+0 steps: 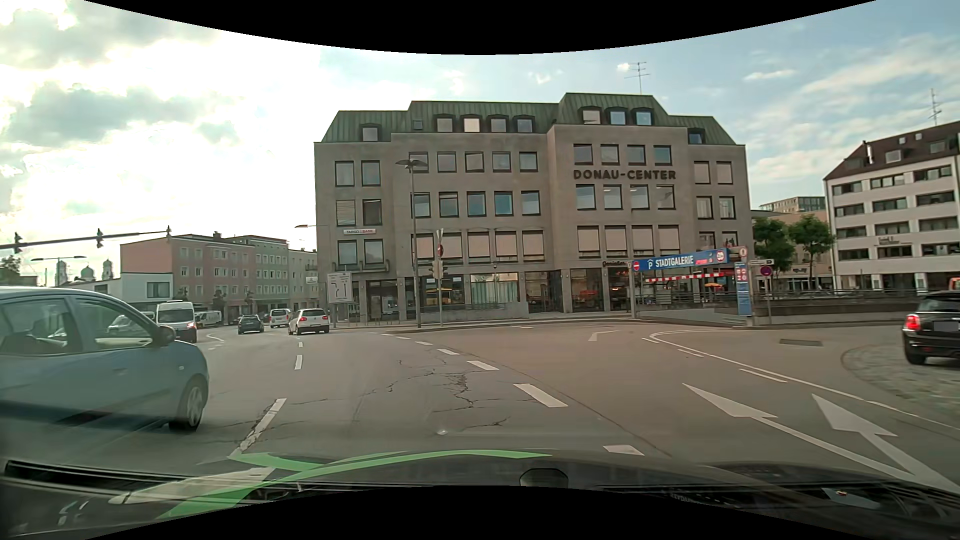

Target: Follow the waypoints while adhering to traffic rules and regulations

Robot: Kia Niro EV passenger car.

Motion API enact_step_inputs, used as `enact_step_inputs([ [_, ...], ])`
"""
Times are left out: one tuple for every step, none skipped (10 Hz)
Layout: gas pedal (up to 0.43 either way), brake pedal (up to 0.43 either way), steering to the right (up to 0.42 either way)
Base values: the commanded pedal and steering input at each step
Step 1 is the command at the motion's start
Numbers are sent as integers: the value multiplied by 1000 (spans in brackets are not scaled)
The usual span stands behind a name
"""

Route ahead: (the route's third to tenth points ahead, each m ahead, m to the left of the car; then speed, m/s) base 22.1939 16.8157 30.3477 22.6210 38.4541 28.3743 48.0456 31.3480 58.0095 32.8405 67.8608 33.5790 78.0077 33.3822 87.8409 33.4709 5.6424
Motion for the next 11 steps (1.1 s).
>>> enact_step_inputs([
  [150,0,-209],
  [150,0,-205],
  [150,0,-200],
  [150,0,-190],
  [150,0,-170],
  [138,0,-145],
  [138,0,-130],
  [138,0,-125],
  [130,0,-127],
  [130,0,-128],
  [130,0,-128],
])
